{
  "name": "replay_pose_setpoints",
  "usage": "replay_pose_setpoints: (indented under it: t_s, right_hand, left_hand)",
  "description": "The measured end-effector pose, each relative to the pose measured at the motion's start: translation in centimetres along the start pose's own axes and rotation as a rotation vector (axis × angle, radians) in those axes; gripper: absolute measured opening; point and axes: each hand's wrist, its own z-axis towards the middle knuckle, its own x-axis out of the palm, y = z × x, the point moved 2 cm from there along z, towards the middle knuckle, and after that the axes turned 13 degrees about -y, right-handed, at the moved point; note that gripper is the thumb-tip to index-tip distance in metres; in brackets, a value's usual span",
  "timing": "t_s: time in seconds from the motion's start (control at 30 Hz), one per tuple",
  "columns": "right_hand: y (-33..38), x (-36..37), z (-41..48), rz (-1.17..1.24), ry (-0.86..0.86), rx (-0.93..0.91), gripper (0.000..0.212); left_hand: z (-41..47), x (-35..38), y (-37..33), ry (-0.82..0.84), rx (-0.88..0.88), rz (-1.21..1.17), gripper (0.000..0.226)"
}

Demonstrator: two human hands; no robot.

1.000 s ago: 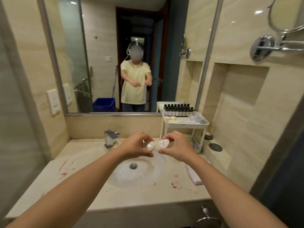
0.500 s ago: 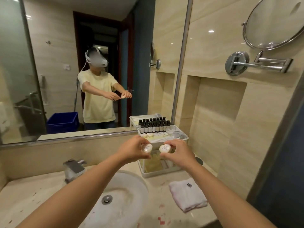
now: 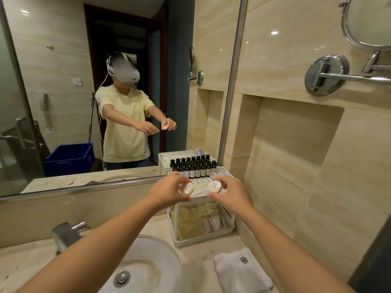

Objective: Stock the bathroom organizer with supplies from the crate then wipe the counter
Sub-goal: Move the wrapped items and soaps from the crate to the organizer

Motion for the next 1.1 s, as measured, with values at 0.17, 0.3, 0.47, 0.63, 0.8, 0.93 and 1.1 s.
replay_pose_setpoints:
  t_s: [0.17,0.3,0.47,0.63,0.8,0.93,1.1]
  right_hand:
    - [-2.7,2.7,5.7,0.022,0.067,-0.002,0.053]
    - [-4.8,5.5,10.5,0.039,0.130,-0.008,0.048]
    - [-7.2,9.6,15.2,-0.012,0.183,-0.037,0.050]
    - [-9.4,12.6,18.0,-0.113,0.219,-0.071,0.050]
    - [-10.6,15.0,19.5,-0.233,0.294,-0.106,0.054]
    - [-11.4,16.6,20.2,-0.297,0.318,-0.122,0.056]
    - [-12.1,17.8,20.4,-0.316,0.349,-0.119,0.053]
  left_hand:
    - [4.7,3.4,0.7,0.011,-0.035,0.060,0.062]
    - [8.5,6.2,1.4,0.009,-0.030,0.136,0.059]
    - [12.1,9.8,3.0,0.033,-0.053,0.202,0.057]
    - [14.5,13.4,4.5,0.077,-0.081,0.230,0.056]
    - [16.1,16.0,5.3,0.128,-0.100,0.298,0.043]
    - [17.0,17.4,5.6,0.157,-0.102,0.345,0.037]
    - [17.7,18.3,5.6,0.184,-0.085,0.400,0.033]
